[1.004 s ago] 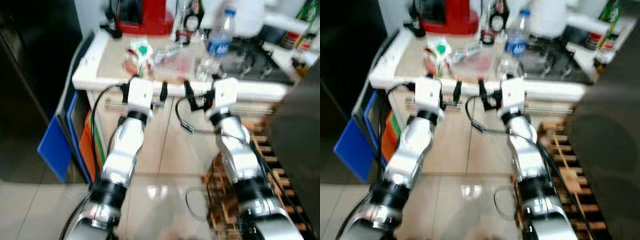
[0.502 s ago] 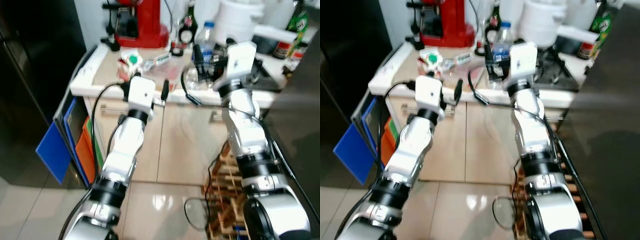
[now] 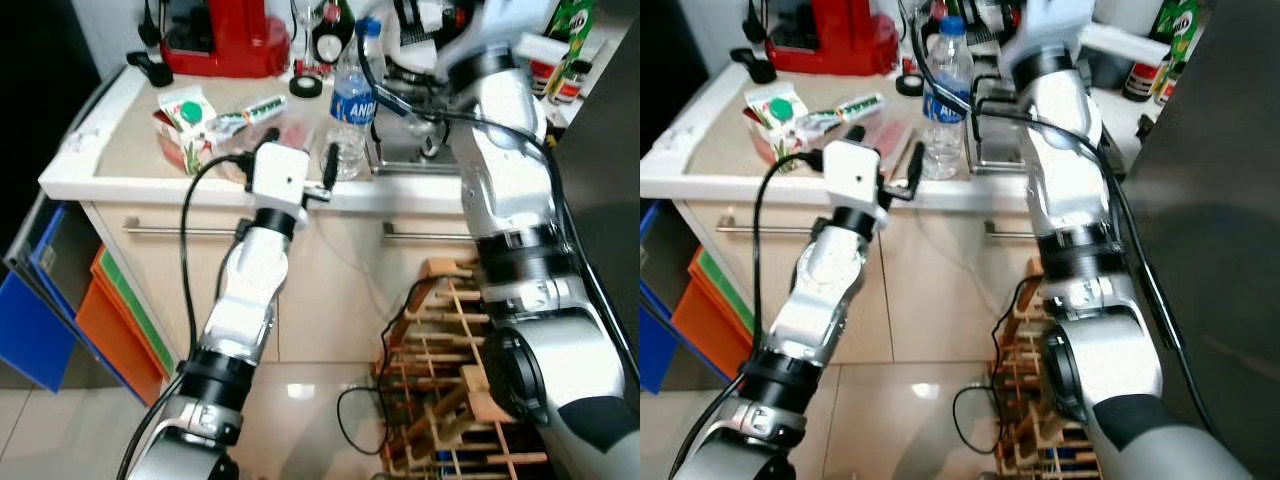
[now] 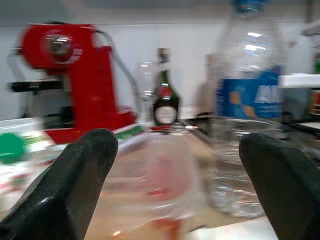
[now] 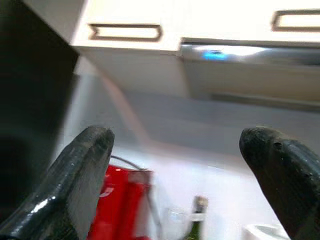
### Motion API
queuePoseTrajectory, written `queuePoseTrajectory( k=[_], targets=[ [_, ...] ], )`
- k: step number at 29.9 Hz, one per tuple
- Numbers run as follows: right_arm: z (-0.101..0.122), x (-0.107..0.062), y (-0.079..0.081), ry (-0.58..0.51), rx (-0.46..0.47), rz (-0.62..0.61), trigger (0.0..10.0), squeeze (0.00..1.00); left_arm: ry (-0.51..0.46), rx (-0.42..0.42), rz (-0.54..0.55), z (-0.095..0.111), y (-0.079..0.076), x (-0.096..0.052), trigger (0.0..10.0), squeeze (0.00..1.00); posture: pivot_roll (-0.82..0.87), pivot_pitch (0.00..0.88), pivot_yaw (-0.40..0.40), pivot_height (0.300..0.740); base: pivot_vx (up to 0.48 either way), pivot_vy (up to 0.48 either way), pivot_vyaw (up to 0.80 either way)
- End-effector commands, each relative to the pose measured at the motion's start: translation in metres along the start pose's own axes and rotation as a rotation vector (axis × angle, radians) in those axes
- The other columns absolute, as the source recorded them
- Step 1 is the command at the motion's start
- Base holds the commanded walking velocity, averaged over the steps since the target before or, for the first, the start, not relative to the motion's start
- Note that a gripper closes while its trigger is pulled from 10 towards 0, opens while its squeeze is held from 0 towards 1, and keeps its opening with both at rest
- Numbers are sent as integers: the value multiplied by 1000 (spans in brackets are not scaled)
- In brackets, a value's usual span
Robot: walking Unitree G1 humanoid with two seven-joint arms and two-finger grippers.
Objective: Restocking fridge
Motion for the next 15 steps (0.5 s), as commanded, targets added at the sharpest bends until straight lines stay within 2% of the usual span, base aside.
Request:
queuePoseTrajectory(
  k=[1, 3, 7, 9, 12, 15],
  targets=[
    [-6, 3, -6, 31, 34, -5, 10000, 0, -11, -6, 1, 2, -2, -2, 10000, 0, 54, 0, -44, 740, 0, 0, 0],
    [-7, 5, -6, 42, 55, -3, 10000, 0, -11, -5, 2, 2, -2, -3, 10000, 0, 60, 0, -45, 740, 0, 0, 0],
    [-23, 13, -9, 164, 172, -17, 10000, 0, 0, 0, 7, 0, 1, -12, 10000, 0, 87, 0, -46, 740, 0, 0, 0],
    [-30, 16, -15, 219, 132, -44, 10000, 0, 10, 4, 10, -1, 4, -16, 10000, 0, 95, 0, -46, 740, 0, 0, 0],
    [-33, 17, -19, 238, 120, -65, 10000, 0, 14, 7, 11, -1, 5, -18, 10000, 0, 100, 0, -46, 740, 0, 0, 0],
    [-40, 19, -26, 303, 119, -88, 10000, 0, 19, 9, 13, -1, 6, -20, 10000, 0, 109, 0, -48, 740, 0, 0, 0]
  ],
)
Point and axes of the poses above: a point about 5 cm out from each wrist's last joint towards the gripper, its own x axis pointing out of the wrist towards the gripper, its own z axis along the axis of the wrist's last joint, y = z × x, the point moved 2 cm from there along x, pointing out of the wrist towards the gripper, and after that the axes turned 14 degrees about -x, right-handed, at the moved point
